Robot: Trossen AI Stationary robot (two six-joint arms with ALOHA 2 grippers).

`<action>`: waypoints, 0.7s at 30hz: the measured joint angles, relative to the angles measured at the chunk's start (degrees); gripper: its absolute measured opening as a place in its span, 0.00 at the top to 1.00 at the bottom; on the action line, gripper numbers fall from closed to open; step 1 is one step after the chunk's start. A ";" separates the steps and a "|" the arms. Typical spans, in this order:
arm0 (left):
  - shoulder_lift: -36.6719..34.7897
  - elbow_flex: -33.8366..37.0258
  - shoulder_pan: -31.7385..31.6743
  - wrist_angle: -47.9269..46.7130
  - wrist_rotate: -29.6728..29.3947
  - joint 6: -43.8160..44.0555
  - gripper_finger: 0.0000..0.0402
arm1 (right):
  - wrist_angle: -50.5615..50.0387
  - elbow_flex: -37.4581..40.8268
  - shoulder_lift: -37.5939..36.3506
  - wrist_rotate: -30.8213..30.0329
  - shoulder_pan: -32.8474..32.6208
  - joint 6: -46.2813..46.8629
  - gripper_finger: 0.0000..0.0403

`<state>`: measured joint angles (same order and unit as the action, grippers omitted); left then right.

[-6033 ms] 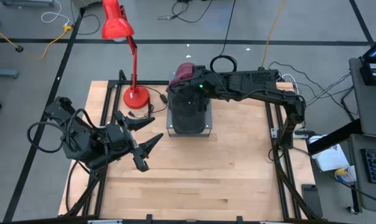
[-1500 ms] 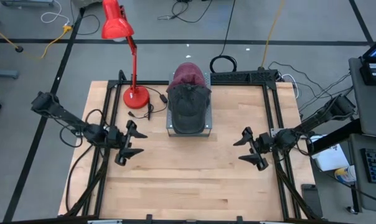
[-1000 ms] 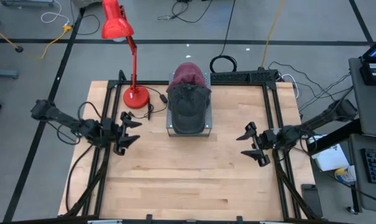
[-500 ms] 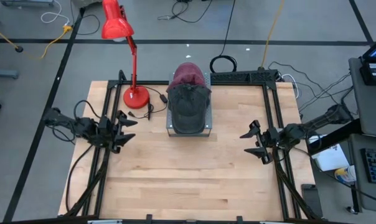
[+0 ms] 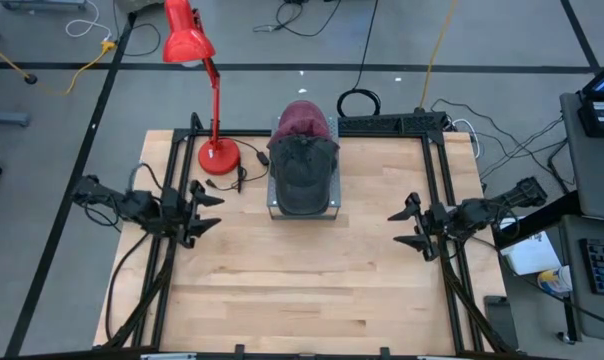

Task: Pick & Place hat
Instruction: Return to Home Position

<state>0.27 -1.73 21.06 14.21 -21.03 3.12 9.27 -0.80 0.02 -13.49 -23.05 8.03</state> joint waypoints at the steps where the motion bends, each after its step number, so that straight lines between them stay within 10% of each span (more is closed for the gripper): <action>1: 0.00 0.01 0.00 -1.73 0.01 0.67 0.33 | -0.61 0.00 0.08 0.06 -0.02 0.62 0.36; 21: 0.09 0.80 0.00 -10.41 1.51 12.08 0.33 | -3.95 0.00 0.36 0.10 -0.02 3.31 0.36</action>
<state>0.36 -0.93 21.06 3.80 -19.52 15.20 5.32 -0.80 0.38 -13.39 -23.07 11.33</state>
